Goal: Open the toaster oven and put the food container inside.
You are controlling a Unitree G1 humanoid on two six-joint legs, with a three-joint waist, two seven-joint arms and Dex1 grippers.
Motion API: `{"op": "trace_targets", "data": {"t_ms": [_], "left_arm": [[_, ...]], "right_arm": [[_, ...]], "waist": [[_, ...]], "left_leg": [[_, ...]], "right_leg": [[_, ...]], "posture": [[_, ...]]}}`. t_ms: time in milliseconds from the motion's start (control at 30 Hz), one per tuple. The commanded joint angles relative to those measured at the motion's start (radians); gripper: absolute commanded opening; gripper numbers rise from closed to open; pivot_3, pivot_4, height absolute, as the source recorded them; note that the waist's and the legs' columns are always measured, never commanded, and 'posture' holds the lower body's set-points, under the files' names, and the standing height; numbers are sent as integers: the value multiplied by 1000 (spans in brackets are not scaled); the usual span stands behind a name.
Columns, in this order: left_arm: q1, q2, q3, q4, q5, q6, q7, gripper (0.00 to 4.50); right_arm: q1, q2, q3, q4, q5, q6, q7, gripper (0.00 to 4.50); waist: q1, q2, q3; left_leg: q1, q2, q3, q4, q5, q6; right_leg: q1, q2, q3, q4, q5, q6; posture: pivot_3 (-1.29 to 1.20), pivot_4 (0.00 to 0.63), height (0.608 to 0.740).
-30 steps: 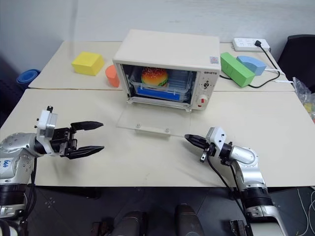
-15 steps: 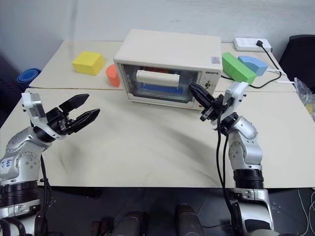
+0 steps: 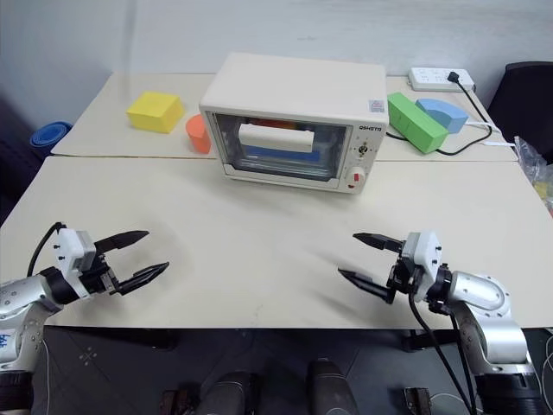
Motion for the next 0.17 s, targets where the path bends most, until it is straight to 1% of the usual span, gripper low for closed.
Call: {"op": "trace_targets", "data": {"t_ms": [33,167], "left_arm": [[13,15,36,3,12,-51,11,4500],[27,10,43,-6,7,-58,27,4500]], "right_arm": [[12,-15,-33,-1,-17,-68,20,4453],[25,-2,-55,4,-14,-88,0,4453]], "waist": [[1,0,0],[1,0,0]], "left_leg": [[0,0,0,0,0,0],[0,0,0,-1,0,0]], "right_leg": [[0,0,0,0,0,0],[0,0,0,0,0,0]], "posture": [[0,150,740],[0,150,740]]}}
